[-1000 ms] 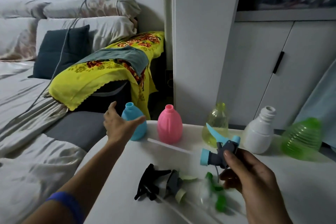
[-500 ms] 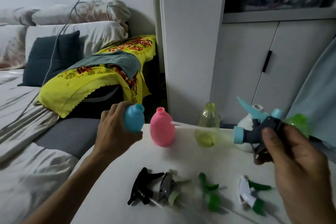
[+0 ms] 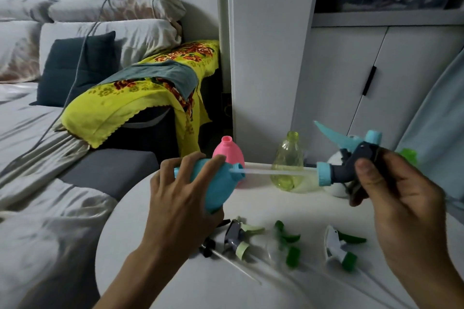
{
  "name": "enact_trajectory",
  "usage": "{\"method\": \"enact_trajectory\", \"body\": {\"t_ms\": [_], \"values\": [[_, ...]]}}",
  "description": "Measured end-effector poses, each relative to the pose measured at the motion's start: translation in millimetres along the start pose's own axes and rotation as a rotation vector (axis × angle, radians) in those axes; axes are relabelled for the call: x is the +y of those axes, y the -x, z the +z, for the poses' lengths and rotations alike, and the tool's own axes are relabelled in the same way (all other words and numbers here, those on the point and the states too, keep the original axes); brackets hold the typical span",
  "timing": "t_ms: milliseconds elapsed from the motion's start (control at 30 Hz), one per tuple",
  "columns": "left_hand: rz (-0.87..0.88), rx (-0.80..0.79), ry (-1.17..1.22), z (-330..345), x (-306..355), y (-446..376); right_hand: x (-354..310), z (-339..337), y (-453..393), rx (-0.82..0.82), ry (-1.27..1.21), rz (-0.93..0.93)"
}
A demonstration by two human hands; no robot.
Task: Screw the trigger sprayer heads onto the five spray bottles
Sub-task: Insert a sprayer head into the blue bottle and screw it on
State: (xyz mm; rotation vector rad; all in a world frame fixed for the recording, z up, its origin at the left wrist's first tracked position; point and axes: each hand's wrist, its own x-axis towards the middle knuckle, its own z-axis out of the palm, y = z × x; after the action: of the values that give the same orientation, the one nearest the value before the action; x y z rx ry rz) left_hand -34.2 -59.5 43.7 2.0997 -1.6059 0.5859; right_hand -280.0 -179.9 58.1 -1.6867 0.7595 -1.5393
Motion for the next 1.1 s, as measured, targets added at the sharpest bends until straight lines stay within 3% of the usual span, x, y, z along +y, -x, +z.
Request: {"method": "enact_trajectory", "body": {"t_ms": [133,267,533,733,800,933,1100], "values": [[-0.074,0.03,0.103,2,-1,-4,1,-11,-7,0.027,0.006,0.042],[-0.025,0.008,0.089,5,1,-4,5,-7,-5,-0.045,0.018,0.045],[0.099,-0.097,0.067,10,29,1,15,36,26,-0.295,0.013,0.004],[0.124,-0.087,0.099,9,36,3,22,41,33,-0.331,-0.199,0.213],[0.126,-0.069,0.17,11,40,6,26,42,34,-0.372,-0.246,0.305],[-0.002,-0.056,0.542,19,46,12,29,49,36,-0.411,-0.303,0.385],[0.053,-0.052,0.631,27,50,13,29,53,37,-0.376,-0.391,0.488]]}}
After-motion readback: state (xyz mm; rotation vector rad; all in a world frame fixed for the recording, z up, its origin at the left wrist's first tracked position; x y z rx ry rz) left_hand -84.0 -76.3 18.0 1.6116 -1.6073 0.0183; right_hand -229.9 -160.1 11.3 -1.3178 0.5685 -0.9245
